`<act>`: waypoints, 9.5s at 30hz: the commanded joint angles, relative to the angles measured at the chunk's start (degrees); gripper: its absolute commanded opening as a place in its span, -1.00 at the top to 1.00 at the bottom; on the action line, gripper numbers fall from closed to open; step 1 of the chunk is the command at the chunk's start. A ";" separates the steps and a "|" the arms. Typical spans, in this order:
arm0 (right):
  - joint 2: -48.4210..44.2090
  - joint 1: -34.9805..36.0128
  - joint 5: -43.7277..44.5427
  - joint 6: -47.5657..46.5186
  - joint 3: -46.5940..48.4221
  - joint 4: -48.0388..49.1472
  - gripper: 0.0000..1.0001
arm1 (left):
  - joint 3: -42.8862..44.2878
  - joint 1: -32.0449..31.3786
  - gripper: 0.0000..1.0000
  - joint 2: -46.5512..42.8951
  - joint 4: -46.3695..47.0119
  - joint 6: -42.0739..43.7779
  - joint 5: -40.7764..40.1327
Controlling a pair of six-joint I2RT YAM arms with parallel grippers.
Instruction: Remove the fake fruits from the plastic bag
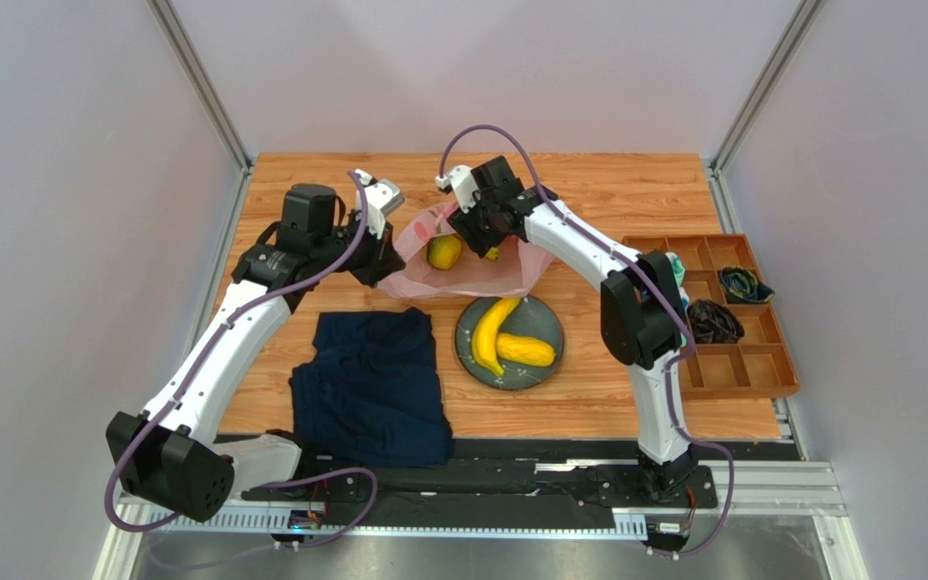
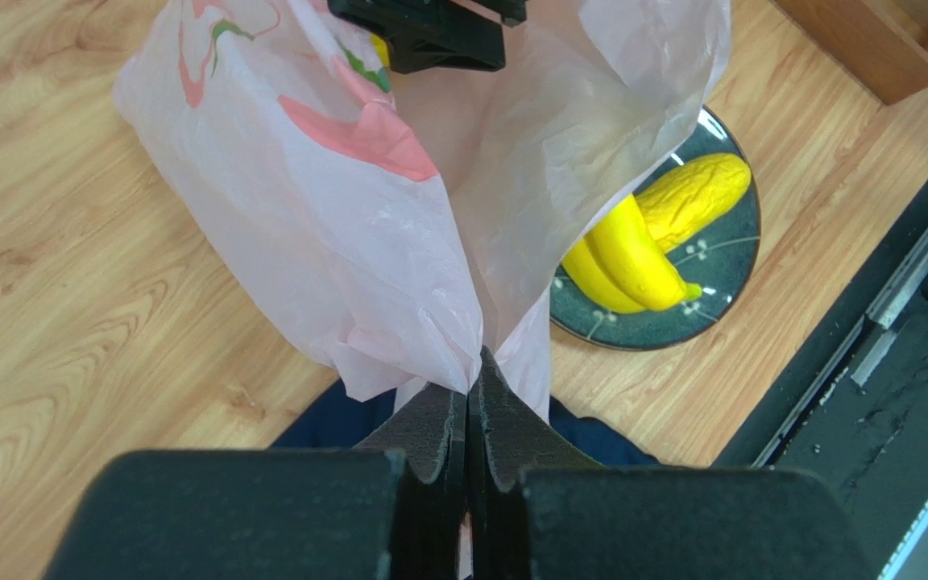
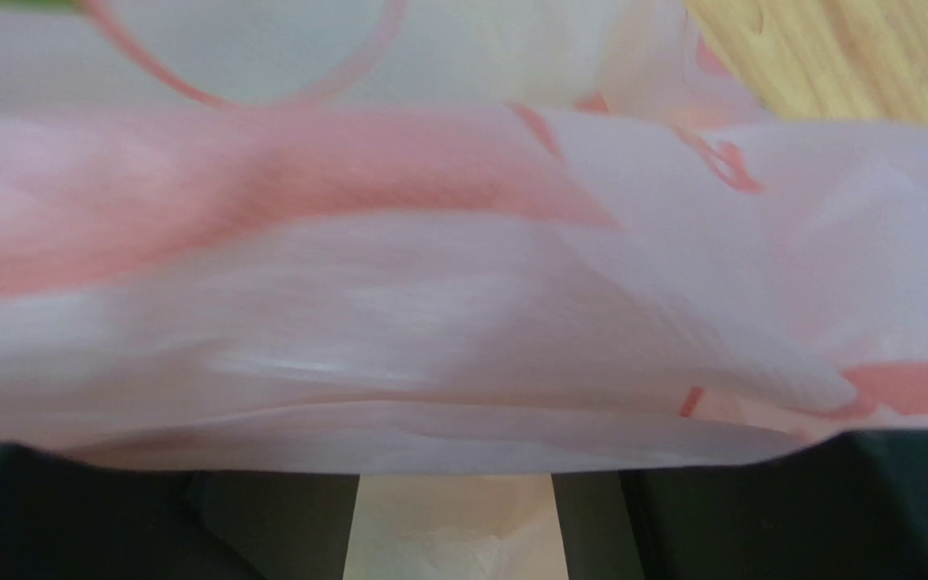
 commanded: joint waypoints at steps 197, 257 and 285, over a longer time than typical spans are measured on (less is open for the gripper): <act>-48.19 -2.12 -41.80 -100.06 -67.03 -0.50 -0.23 | 10.19 0.33 1.00 12.15 4.86 -3.49 -1.20; -35.70 -0.80 -10.25 -11.30 -37.24 -7.34 -0.60 | 12.48 0.33 1.00 16.64 8.29 -7.78 2.58; -44.58 -10.29 5.13 -2.24 -53.23 -32.66 -0.81 | 10.37 0.33 1.00 13.30 8.82 -8.94 2.49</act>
